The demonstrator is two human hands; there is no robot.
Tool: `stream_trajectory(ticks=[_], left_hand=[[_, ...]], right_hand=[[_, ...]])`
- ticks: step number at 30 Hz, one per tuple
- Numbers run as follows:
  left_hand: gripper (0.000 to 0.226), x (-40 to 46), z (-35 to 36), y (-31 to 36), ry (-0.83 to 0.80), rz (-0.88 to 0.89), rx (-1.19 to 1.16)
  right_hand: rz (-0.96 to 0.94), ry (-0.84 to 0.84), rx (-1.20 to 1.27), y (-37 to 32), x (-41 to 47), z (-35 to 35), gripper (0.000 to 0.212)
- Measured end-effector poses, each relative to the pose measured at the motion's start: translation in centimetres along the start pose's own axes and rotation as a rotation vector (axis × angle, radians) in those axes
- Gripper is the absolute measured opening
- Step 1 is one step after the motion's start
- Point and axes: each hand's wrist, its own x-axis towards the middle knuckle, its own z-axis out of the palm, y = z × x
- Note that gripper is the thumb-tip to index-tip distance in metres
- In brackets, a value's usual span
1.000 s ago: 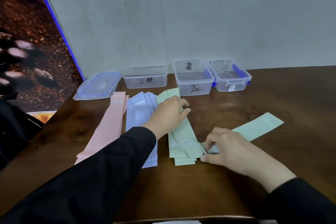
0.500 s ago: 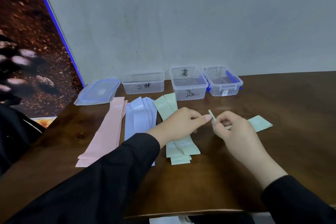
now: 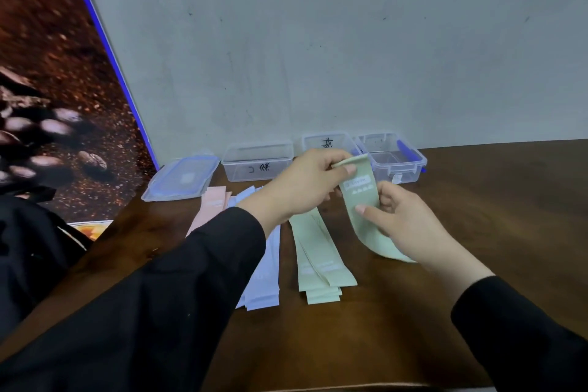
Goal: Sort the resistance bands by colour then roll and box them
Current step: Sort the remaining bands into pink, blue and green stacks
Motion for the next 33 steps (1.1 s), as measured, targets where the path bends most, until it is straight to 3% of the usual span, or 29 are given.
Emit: stream_trajectory(ticks=[3,7,13,21,23,24,26,29,31,33], left_hand=[[0.023,0.4,-2.4,1.9,0.081,0.059,0.022],[0.02,1.2,-6.2,3.8,0.272,0.135,0.004],[0.023,3.1,-9.1,1.7,0.441,0.042,0.032],[0.02,6.1,-8.6,-5.4,0.339,-0.169,0.251],[0.016,6.9,-7.5,-7.5,0.266,-0.252,0.324],[0.032,7.1,-6.8,-8.7,0.229,-0.303,0.356],[0.056,6.6,-5.0,-11.2,0.195,-0.381,0.412],[0.051,4.1,-2.1,-13.6,0.203,-0.364,0.505],[0.042,1.9,-0.3,-13.9,0.193,-0.359,0.522],[0.036,-0.1,0.9,-13.5,0.167,-0.338,0.681]], right_hand=[[-0.036,-0.016,0.211,-1.8,0.3,-0.1,0.016],[-0.015,-0.073,0.264,-2.9,0.5,0.6,0.019],[0.08,-0.192,0.312,-2.6,-0.9,3.1,0.022],[0.171,-0.203,0.134,-0.9,-1.1,4.7,0.03],[0.138,-0.183,-0.159,0.3,-0.4,5.5,0.023],[0.103,-0.178,-0.392,1.3,0.0,5.9,0.02],[0.048,-0.164,-0.763,3.5,0.5,6.7,0.036],[-0.005,-0.113,-0.68,5.9,0.8,6.7,0.051],[-0.039,-0.078,-0.562,6.1,1.2,6.2,0.05],[-0.025,-0.071,-0.522,6.2,2.0,6.1,0.048]])
